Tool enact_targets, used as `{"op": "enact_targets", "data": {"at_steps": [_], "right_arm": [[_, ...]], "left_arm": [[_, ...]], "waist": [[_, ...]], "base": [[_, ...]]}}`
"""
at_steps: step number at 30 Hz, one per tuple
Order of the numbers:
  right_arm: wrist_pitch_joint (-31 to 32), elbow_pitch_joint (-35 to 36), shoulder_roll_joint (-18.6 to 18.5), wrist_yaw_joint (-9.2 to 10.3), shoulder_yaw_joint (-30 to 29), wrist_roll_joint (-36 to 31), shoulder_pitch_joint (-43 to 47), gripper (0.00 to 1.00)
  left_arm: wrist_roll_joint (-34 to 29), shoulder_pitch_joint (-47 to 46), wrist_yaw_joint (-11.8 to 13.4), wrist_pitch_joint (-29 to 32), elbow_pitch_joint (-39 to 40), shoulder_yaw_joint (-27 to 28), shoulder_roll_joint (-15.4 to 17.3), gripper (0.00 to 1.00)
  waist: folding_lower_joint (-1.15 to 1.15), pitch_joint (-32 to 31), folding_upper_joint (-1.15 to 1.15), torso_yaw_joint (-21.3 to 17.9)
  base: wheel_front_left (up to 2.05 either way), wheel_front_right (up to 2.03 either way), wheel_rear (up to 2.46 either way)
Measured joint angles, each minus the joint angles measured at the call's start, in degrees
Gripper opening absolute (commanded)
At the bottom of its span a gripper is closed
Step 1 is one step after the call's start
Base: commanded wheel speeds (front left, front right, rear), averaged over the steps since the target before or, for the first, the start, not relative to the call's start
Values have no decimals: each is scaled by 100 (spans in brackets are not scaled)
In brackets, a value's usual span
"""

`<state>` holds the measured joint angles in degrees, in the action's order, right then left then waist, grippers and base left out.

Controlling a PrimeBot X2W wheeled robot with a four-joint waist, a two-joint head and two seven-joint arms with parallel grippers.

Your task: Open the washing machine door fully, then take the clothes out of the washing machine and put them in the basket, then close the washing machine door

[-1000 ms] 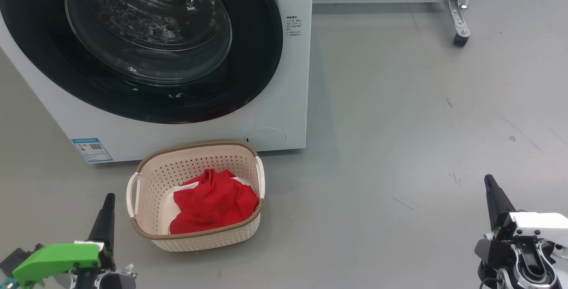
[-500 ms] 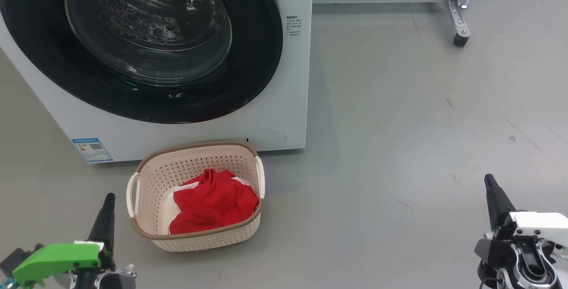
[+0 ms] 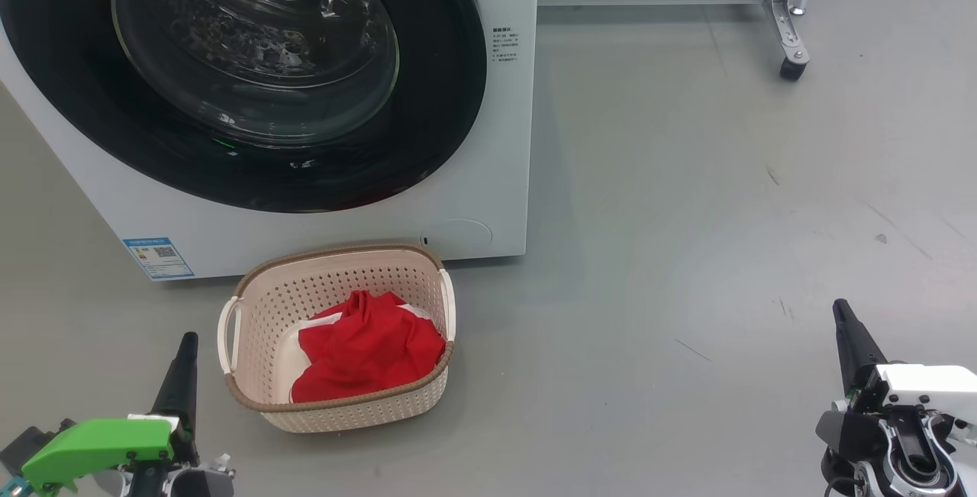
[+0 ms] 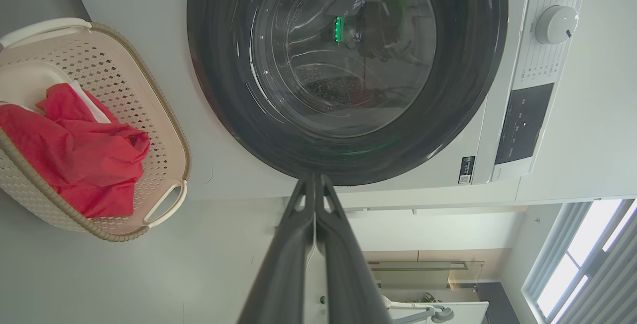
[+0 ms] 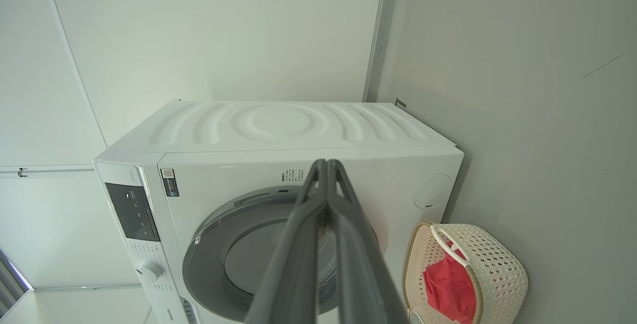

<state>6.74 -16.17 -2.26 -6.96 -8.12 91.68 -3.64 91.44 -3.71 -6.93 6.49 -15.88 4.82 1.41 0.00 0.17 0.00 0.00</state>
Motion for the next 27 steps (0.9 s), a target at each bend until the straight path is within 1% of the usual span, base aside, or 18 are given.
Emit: {"op": "enact_targets", "data": {"at_steps": [27], "right_arm": [[-1, 5, 0, 0, 7, 0, 0, 0]], "left_arm": [[1, 0, 0, 0, 3, 0, 0, 0]], "waist": [[0, 0, 0, 0]], "base": [[0, 0, 0]]}}
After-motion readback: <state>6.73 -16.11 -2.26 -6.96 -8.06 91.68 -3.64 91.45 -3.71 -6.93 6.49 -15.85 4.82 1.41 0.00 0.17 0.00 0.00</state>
